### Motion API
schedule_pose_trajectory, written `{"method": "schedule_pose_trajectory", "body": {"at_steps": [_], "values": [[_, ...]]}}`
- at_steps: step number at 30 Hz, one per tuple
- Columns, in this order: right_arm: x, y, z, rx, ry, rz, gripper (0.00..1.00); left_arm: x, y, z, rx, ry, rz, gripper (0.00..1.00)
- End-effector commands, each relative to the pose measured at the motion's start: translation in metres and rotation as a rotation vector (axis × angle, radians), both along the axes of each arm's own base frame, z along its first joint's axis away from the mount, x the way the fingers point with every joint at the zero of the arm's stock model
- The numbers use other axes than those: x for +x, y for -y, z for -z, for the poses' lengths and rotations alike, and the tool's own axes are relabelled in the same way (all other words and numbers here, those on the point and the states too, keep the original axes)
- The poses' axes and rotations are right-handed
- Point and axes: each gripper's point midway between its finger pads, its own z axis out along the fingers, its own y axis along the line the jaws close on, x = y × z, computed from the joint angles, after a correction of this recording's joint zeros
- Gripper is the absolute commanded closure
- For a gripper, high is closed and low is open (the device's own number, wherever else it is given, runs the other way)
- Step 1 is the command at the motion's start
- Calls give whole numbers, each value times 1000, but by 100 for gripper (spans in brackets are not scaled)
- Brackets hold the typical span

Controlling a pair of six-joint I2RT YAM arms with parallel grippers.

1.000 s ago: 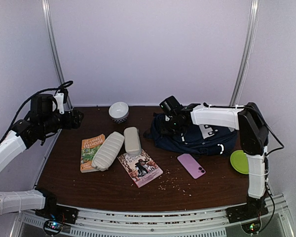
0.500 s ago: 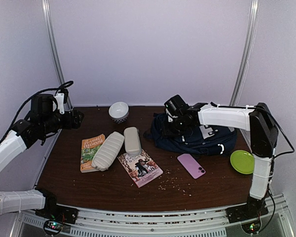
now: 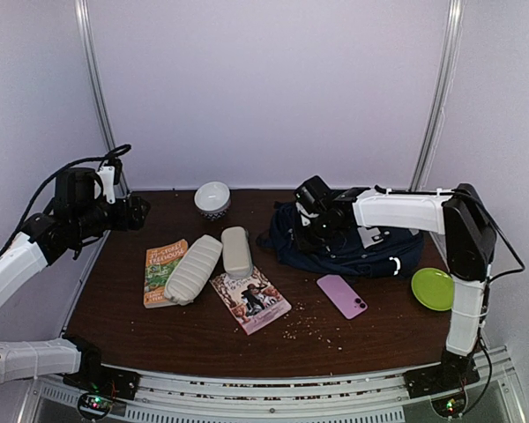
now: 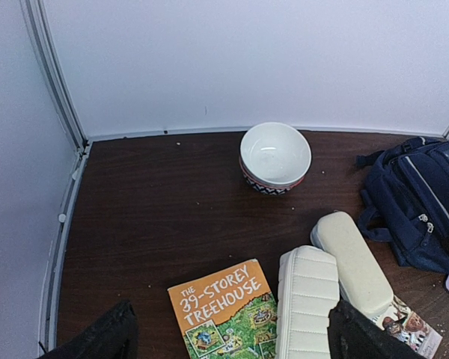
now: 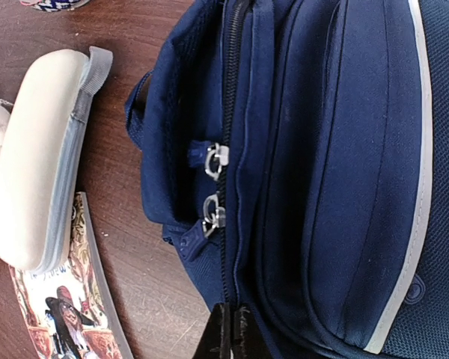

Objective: Pack the student bag
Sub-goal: Adjust the student bag at the center of the board.

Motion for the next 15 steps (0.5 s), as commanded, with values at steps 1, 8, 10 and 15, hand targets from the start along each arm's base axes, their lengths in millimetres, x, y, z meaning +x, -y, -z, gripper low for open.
{"method": "schedule_pose_trajectory", "body": {"at_steps": [1, 8, 10, 15], "values": [[-11, 6, -27, -49, 60, -67, 100, 3, -3, -15, -9, 38, -18, 10], [-61, 24, -51, -158, 95, -265, 100, 8, -1, -9, 0, 15, -14, 10], [-83, 25, -49, -193, 103, -338, 100, 8, -1, -7, 5, 6, -13, 10], [-140, 26, -29, -256, 73, -480, 100, 10, 0, -3, 10, -6, -5, 11]]}}
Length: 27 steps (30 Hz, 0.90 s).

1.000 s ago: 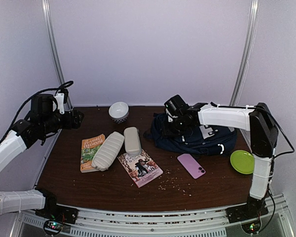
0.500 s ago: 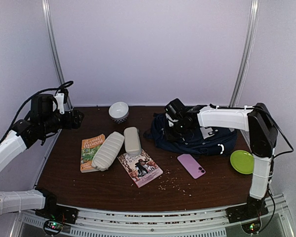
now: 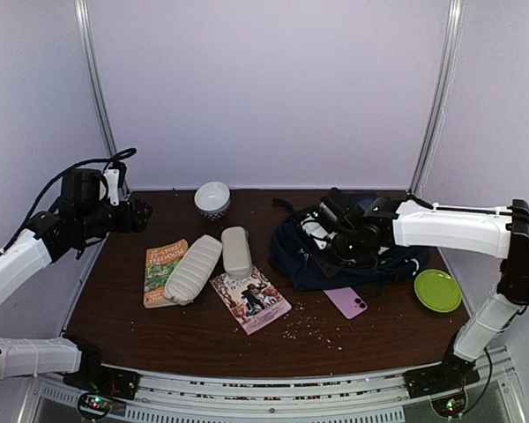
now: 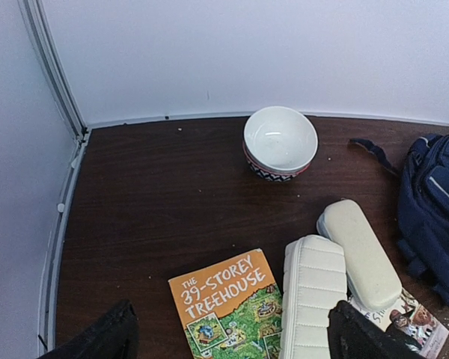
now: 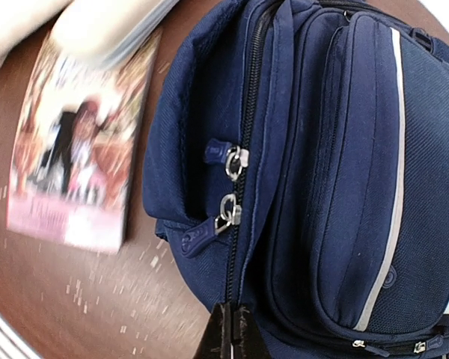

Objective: Pack the student bag
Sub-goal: Adjust the student bag at the center of the board.

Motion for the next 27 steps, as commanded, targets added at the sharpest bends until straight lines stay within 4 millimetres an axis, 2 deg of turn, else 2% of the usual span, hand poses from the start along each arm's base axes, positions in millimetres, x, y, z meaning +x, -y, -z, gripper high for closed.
{"method": "schedule_pose_trajectory", "body": {"at_steps": [1, 3, 7, 9, 10, 11, 12, 14, 15, 19, 21, 25, 27], "values": [[-52, -2, 14, -76, -28, -161, 100, 6, 1, -17, -9, 38, 2, 11], [-73, 0, 24, -94, -62, -199, 100, 7, 3, -15, -10, 31, 11, 11], [-106, 0, 30, -68, -131, -271, 100, 7, 12, -12, -20, 18, 61, 11], [-111, 2, 27, -57, -137, -271, 100, 5, 23, -13, -40, 10, 121, 11], [-110, 4, 23, -48, -123, -256, 97, 4, 31, -13, -58, 8, 161, 11], [-106, 5, 19, -43, -103, -232, 88, 1, 40, -13, -77, 6, 207, 11], [-102, 6, 12, -21, -75, -202, 69, -2, 50, -15, -92, 8, 258, 11], [-90, 5, -5, 42, -15, -114, 54, -12, 78, -13, -112, -4, 371, 6], [-84, 5, -13, 84, 14, -55, 52, -20, 94, -13, -116, -11, 432, 5], [-67, 7, -42, 299, 89, 167, 51, -43, 151, -4, -114, -65, 591, 3], [-66, 7, -47, 429, 82, 257, 53, -50, 175, 6, -121, -106, 621, 3], [-79, -10, -36, 646, -36, 296, 55, -60, 220, 26, -104, -160, 677, 8], [-87, -17, -23, 677, -91, 294, 57, -60, 241, 39, -76, -190, 696, 11]]}}
